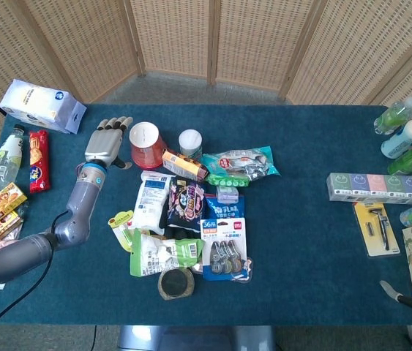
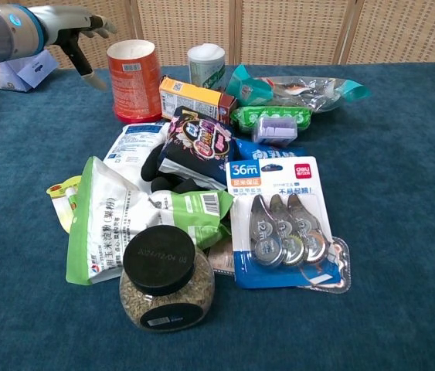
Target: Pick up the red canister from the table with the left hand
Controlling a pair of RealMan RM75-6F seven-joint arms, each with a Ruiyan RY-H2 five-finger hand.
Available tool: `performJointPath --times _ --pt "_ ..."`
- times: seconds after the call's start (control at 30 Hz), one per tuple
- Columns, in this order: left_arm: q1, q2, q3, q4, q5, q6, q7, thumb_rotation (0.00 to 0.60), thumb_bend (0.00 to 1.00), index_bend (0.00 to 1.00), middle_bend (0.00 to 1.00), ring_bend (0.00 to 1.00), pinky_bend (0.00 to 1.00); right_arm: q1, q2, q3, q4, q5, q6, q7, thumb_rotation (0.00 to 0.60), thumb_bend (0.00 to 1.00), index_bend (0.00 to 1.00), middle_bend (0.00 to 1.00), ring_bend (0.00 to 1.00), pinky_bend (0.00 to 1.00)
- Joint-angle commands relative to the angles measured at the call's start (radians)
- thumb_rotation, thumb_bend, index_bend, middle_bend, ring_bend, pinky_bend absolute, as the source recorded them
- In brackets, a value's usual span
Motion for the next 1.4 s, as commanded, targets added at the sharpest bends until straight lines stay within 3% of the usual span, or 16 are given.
performJointPath --times 0.03,0.5,0.57,0.6,0.73,0.8,0.83,0.9,1.07,1.17,1.4 --pt "-0.045 -0.055 -0.011 0.083 -0.017 -0.028 0.003 0.600 0.11 0.00 0.00 0.00 0.00 -0.008 0.001 -0.001 0.004 0.005 0.004 0.010 0.549 0.15 0.00 0.00 0.00 0.00" --pt "-0.176 -0.275 -0.021 0.432 -0.014 -0.152 0.005 0.600 0.11 0.00 0.00 0.03 0.00 -0.058 -0.009 0.009 0.041 0.026 0.054 0.065 0.533 0.15 0.00 0.00 0.00 0.00" --pt "-0.183 -0.297 -0.026 0.463 0.000 -0.144 -0.002 0.600 0.11 0.12 0.03 0.21 0.12 -0.066 -0.009 0.010 0.044 0.030 0.061 0.068 0.533 0.15 0.00 0.00 0.00 0.00" --pt "-0.183 -0.302 -0.028 0.473 0.005 -0.139 -0.004 0.600 0.11 0.23 0.10 0.34 0.24 -0.069 -0.009 0.011 0.046 0.030 0.064 0.070 0.534 0.15 0.00 0.00 0.00 0.00" --pt "-0.173 -0.306 -0.040 0.485 0.020 -0.128 -0.019 0.600 0.11 0.68 0.54 0.80 0.74 -0.076 -0.009 0.013 0.052 0.021 0.074 0.083 0.535 0.15 0.00 0.00 0.00 0.00" --pt "-0.161 -0.297 -0.044 0.474 0.032 -0.114 -0.027 0.600 0.11 0.78 0.69 0.91 0.88 -0.075 -0.010 0.014 0.054 0.018 0.074 0.083 0.536 0.15 0.00 0.00 0.00 0.00" --pt "-0.154 -0.290 -0.046 0.465 0.038 -0.106 -0.031 0.600 0.11 0.84 0.77 0.97 0.95 -0.075 -0.010 0.015 0.054 0.016 0.072 0.083 0.535 0.15 0.00 0.00 0.00 0.00" --pt "-0.136 -0.269 -0.055 0.434 0.048 -0.082 -0.045 0.600 0.11 0.87 0.82 1.00 0.99 -0.073 -0.013 0.015 0.057 0.013 0.068 0.084 0.533 0.15 0.00 0.00 0.00 0.00" --pt "-0.069 -0.177 -0.070 0.293 0.080 -0.003 -0.085 0.600 0.11 0.91 0.86 1.00 1.00 -0.067 -0.018 0.020 0.059 0.009 0.058 0.086 0.533 0.15 0.00 0.00 0.00 0.00" --pt "-0.011 -0.099 -0.078 0.163 0.111 0.072 -0.118 0.600 0.11 0.92 0.87 1.00 1.00 -0.058 -0.021 0.022 0.061 0.005 0.044 0.082 0.536 0.15 0.00 0.00 0.00 0.00" --pt "0.141 0.147 -0.126 -0.255 0.169 0.209 -0.228 0.600 0.11 0.91 0.86 1.00 1.00 -0.027 -0.045 0.023 0.072 -0.009 -0.002 0.080 0.538 0.15 0.00 0.00 0.00 0.00"
